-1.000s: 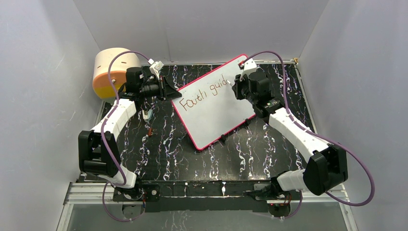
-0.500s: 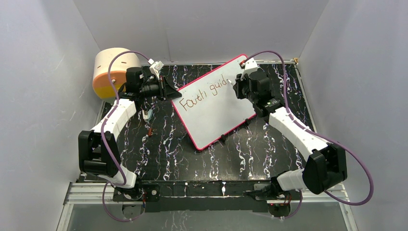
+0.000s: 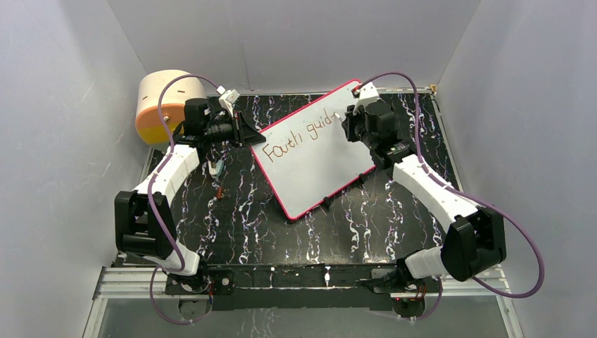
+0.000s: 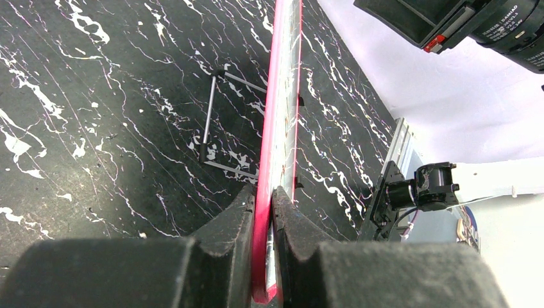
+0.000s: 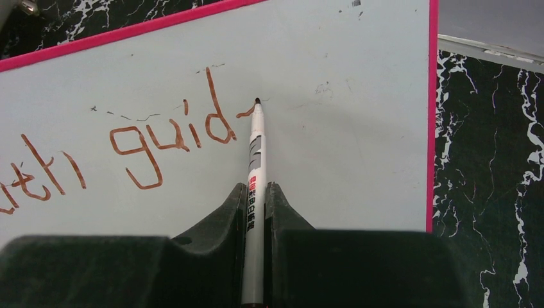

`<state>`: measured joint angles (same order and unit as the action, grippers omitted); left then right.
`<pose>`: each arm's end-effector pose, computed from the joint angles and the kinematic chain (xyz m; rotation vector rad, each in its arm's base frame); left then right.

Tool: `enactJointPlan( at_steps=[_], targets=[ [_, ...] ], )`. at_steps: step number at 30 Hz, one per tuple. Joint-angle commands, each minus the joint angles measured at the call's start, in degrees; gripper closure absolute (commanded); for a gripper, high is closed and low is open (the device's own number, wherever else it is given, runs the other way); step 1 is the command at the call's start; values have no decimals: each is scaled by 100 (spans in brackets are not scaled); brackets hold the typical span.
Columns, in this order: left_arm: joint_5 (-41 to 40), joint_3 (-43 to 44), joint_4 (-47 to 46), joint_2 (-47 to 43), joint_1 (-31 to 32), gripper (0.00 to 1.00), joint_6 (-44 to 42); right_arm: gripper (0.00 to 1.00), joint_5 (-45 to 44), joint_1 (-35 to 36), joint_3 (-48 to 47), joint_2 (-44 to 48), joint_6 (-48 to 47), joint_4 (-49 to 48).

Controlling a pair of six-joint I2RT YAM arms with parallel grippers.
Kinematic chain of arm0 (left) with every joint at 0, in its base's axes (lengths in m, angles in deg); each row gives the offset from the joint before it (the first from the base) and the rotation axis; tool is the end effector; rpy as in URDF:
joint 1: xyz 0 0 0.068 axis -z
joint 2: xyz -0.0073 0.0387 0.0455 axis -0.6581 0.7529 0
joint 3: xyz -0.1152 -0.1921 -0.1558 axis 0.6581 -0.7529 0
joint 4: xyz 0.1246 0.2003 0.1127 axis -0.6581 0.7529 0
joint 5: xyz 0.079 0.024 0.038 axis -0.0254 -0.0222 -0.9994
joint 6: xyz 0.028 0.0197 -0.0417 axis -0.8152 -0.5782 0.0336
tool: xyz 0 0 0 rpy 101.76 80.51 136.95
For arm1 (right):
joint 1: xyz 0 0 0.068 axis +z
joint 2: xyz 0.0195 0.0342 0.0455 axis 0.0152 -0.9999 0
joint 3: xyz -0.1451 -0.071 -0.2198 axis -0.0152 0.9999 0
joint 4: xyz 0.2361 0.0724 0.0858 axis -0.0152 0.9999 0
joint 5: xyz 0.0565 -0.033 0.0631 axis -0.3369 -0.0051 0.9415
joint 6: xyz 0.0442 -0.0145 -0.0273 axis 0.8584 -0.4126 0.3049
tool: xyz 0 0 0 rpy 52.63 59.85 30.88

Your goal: Write a sentence on the whiteboard

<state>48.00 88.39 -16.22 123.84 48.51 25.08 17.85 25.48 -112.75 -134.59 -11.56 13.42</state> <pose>0.3405 -0.0729 0.3040 0.5071 1.8854 -1.1683 0.2918 0.1395 0.3340 -0.2606 1.8297 0.2594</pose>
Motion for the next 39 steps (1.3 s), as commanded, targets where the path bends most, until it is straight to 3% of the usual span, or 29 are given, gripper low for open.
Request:
enactJointPlan(
  at_steps=[1,15,39],
  targets=[
    [-530,-56,512,206,135,100,-312,100,4,-25,-322,-70,13,-370],
    [-535,-48,512,219,135,100,-311,100,499,-21,-333,-66,-25,-325],
    [-543,-45,512,241,135,100,-305,100,409,-20,-90,169,62,413]
  ],
)
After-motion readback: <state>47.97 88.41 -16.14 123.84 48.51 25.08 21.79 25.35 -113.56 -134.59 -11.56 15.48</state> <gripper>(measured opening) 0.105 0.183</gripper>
